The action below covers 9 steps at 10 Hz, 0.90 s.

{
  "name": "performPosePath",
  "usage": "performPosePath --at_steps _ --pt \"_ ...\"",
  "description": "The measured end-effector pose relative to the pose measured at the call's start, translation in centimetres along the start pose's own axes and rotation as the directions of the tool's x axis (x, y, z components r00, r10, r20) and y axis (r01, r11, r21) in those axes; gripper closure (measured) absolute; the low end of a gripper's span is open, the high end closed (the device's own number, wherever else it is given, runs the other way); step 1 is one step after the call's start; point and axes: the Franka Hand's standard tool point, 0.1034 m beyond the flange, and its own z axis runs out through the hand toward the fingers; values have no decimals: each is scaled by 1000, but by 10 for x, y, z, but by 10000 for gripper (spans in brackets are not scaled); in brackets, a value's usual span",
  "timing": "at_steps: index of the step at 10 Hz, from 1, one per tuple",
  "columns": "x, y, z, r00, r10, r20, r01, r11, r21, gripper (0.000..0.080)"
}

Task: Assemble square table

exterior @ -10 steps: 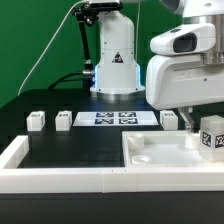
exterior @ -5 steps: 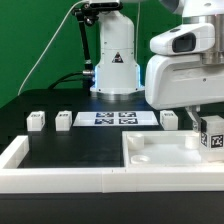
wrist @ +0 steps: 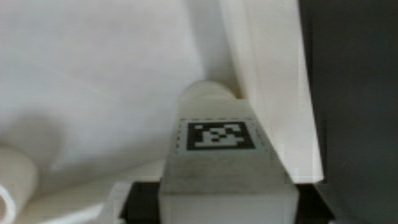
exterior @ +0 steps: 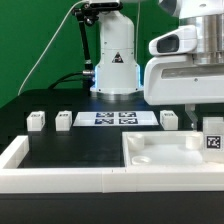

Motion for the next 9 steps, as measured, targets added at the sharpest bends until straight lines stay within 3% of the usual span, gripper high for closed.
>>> performPosePath --at_steps 2,5,8,9 --pt "-1 -1 1 968 249 -3 -249 968 -7 508" --pt "-2 -3 2 831 556 0 -556 831 -24 508" --pt "-2 -2 1 749 662 5 -662 749 -20 508" --pt "-2 -2 1 760 649 5 -649 760 -20 508"
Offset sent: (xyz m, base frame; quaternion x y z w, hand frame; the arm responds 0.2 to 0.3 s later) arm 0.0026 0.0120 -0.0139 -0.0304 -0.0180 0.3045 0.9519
